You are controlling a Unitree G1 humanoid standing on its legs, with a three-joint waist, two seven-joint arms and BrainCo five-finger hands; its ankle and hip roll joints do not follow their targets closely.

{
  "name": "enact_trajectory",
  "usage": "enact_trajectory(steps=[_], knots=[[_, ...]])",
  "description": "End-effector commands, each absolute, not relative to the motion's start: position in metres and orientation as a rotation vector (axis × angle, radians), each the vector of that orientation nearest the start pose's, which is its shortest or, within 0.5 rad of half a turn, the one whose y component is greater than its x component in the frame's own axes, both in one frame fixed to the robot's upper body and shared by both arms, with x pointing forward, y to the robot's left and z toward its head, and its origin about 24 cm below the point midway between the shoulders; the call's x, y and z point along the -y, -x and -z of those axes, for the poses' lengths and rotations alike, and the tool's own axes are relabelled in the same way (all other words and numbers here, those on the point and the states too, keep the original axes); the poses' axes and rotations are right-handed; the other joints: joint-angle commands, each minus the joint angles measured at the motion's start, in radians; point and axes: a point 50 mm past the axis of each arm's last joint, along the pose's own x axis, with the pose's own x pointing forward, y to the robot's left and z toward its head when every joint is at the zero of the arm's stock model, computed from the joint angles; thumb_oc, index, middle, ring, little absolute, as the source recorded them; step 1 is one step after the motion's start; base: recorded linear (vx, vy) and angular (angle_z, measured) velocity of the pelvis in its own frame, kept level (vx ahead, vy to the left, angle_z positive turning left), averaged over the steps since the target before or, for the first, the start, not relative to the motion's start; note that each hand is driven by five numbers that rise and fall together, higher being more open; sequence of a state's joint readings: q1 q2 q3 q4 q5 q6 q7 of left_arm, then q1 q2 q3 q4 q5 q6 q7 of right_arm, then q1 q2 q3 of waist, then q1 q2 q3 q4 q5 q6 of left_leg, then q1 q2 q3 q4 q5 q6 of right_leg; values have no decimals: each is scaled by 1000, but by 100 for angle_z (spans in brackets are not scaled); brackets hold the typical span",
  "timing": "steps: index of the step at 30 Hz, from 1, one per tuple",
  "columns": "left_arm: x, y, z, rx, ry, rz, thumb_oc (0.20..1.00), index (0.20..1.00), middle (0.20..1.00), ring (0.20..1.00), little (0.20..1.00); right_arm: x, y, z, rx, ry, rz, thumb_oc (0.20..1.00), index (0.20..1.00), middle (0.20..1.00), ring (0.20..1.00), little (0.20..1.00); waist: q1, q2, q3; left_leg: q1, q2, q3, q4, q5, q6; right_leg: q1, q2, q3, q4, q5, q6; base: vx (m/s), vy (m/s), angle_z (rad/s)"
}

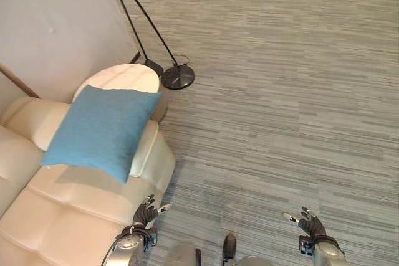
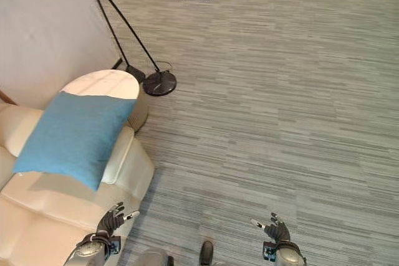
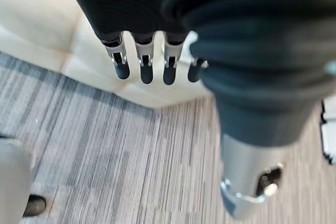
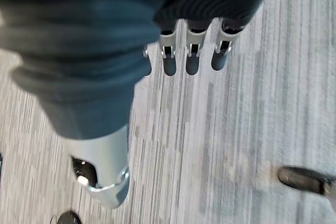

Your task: Pick up all the scattered cushions and arrange them neatly on the sofa.

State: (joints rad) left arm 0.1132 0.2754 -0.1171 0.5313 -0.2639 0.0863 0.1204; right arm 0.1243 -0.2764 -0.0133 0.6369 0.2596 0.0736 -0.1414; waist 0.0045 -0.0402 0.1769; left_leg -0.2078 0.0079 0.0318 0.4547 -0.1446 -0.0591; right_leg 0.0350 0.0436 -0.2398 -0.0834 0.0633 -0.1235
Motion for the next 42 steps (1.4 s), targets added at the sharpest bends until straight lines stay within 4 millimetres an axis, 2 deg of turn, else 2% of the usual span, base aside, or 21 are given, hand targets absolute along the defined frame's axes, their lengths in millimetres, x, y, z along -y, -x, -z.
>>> enact_trajectory(steps=[1, 2, 5, 6, 8, 10, 14, 16, 17, 20, 21, 23, 26, 27, 28, 30, 31, 33, 35, 38, 42], knots=[[-226, -187, 82, -660, -112, -172, 1000, 1000, 1000, 1000, 1000, 279, -152, 92, -754, 97, 408, 1000, 1000, 1000, 1000, 1000, -7, 10, 10, 99, 9, 20, -340, 135, 26, 67, -80, -4, -4, -150, 165, 265, 33, 9], [-226, -187, 83, -664, -125, -171, 1000, 1000, 1000, 1000, 1000, 280, -150, 93, -760, 113, 409, 1000, 1000, 1000, 1000, 1000, -18, 18, 5, 72, 28, 24, -506, 226, 3, 83, -72, -27, -4, -171, 160, 262, 34, 15], [-226, -188, 84, -671, -130, -173, 1000, 1000, 1000, 1000, 1000, 281, -149, 94, -771, 120, 414, 1000, 1000, 1000, 1000, 1000, -23, 23, 2, 62, 34, 41, -542, 247, -10, 105, -70, -36, -4, -179, 162, 279, 89, 29], [-228, -188, 83, -667, -139, -175, 1000, 1000, 1000, 1000, 1000, 281, -150, 94, -773, 122, 411, 1000, 1000, 1000, 1000, 1000, -26, 26, -4, 47, 47, 88, -542, 260, -20, 123, -70, -41, -4, -187, 164, 299, 142, 2], [-228, -188, 83, -666, -140, -177, 1000, 1000, 1000, 1000, 1000, 280, -150, 94, -774, 123, 406, 1000, 1000, 1000, 1000, 1000, -20, 24, -7, 61, 50, 113, -542, 261, -26, 143, -78, -36, -4, -197, 173, 388, 225, -3], [-230, -185, 85, -674, -133, -186, 1000, 1000, 1000, 1000, 1000, 274, -151, 96, -782, 128, 380, 1000, 1000, 1000, 1000, 1000, -17, 25, -31, 74, 45, 135, -542, 266, -2, 166, -99, -44, -4, -202, 190, 506, 375, 5], [-233, -183, 85, -682, -138, -192, 1000, 1000, 1000, 1000, 1000, 265, -156, 98, -781, 107, 358, 1000, 1000, 1000, 1000, 1000, 0, -1, -49, 99, 14, 135, -515, 214, 23, 173, -151, -31, 43, -195, 222, 372, 300, 5], [-234, -184, 83, -672, -133, -191, 1000, 1000, 1000, 1000, 1000, 257, -158, 100, -782, 102, 331, 1000, 1000, 1000, 1000, 1000, 17, -15, -48, 113, -26, 110, -476, 144, 75, 94, -213, -23, 279, -156, 251, 397, 472, 8], [-233, -185, 82, -669, -138, -187, 1000, 1000, 1000, 1000, 1000, 250, -163, 100, -772, 100, 300, 1000, 1000, 1000, 1000, 1000, 13, -16, -30, 149, -50, 95, -486, 120, 107, 12, -247, 1, 470, -63, 263, 223, 340, 23], [-233, -185, 81, -668, -140, -181, 1000, 1000, 1000, 1000, 1000, 245, -166, 99, -765, 105, 277, 1000, 1000, 1000, 1000, 1000, 5, -8, -10, 195, -69, 75, -512, 105, 130, -37, -267, 23, 606, -6, 265, 199, 259, 43], [-231, -187, 81, -663, -140, -175, 1000, 1000, 1000, 1000, 1000, 242, -166, 100, -767, 111, 261, 1000, 1000, 1000, 1000, 1000, 2, 8, 4, 226, -62, 55, -542, 113, 137, -126, -234, 57, 657, -43, 238, 188, 179, 67], [-230, -188, 81, -661, -132, -172, 1000, 1000, 1000, 1000, 1000, 242, -166, 100, -770, 113, 257, 1000, 1000, 1000, 1000, 1000, 2, 17, 13, 238, -57, 43, -542, 113, 135, -157, -210, 66, 636, -70, 229, 143, 64, 72], [-229, -191, 79, -652, -110, -176, 1000, 1000, 1000, 1000, 1000, 242, -164, 102, -782, 110, 266, 1000, 1000, 1000, 1000, 1000, 3, 31, 33, 274, -41, 14, -541, 100, 121, -177, -181, 55, 410, -111, 219, 263, -34, 59], [-230, -191, 80, -655, -109, -174, 1000, 1000, 1000, 1000, 1000, 243, -162, 103, -793, 108, 274, 1000, 1000, 1000, 1000, 1000, 0, 30, 39, 297, -39, -2, -541, 88, 109, -167, -154, 96, 189, -62, 243, 346, -143, 37], [-231, -192, 80, -656, -116, -177, 1000, 1000, 1000, 1000, 1000, 244, -161, 104, -796, 106, 279, 1000, 1000, 1000, 1000, 1000, -1, 25, 41, 302, -39, -6, -541, 84, 105, -179, -144, 137, 95, -26, 254, 257, -120, 28], [-231, -192, 80, -656, -116, -177, 1000, 1000, 1000, 1000, 1000, 244, -161, 104, -796, 106, 279, 1000, 1000, 1000, 1000, 1000, 0, 25, 40, 301, -39, -5, -541, 85, 105, -178, -144, 138, 89, -22, 254, 139, -82, 18], [-233, -192, 79, -654, -125, -177, 1000, 1000, 1000, 1000, 1000, 245, -157, 105, -807, 105, 283, 1000, 1000, 1000, 1000, 1000, 1, 15, 42, 319, -38, -22, -536, 72, 93, -210, -142, 178, -4, 13, 278, 350, -214, 37], [-234, -193, 78, -648, -131, -172, 1000, 1000, 1000, 1000, 1000, 248, -156, 104, -807, 123, 280, 1000, 1000, 1000, 1000, 1000, -4, 12, 36, 348, -35, -53, -532, 51, 80, -212, -134, 203, -4, 26, 284, 457, -269, 47], [-227, -189, 84, -673, -117, -157, 1000, 1000, 1000, 1000, 1000, 249, -153, 106, -816, 119, 278, 1000, 1000, 1000, 1000, 1000, -16, 8, 3, 387, -10, -89, -518, 32, 63, -167, -121, 204, 12, 26, 259, 568, -384, 81], [-225, -189, 84, -674, -94, -161, 1000, 1000, 1000, 1000, 1000, 253, -154, 105, -817, 124, 280, 1000, 1000, 1000, 1000, 1000, -23, 14, -8, 390, 22, -112, -482, 51, 46, -159, -103, 196, 62, -5, 233, 346, -308, 70], [-221, -191, 86, -682, -78, -152, 1000, 1000, 1000, 1000, 1000, 261, -157, 101, -799, 122, 303, 1000, 1000, 1000, 1000, 1000, -29, 8, -11, 317, 45, -172, -331, 142, 20, -111, -82, 147, 79, -65, 183, 269, -322, 79]])
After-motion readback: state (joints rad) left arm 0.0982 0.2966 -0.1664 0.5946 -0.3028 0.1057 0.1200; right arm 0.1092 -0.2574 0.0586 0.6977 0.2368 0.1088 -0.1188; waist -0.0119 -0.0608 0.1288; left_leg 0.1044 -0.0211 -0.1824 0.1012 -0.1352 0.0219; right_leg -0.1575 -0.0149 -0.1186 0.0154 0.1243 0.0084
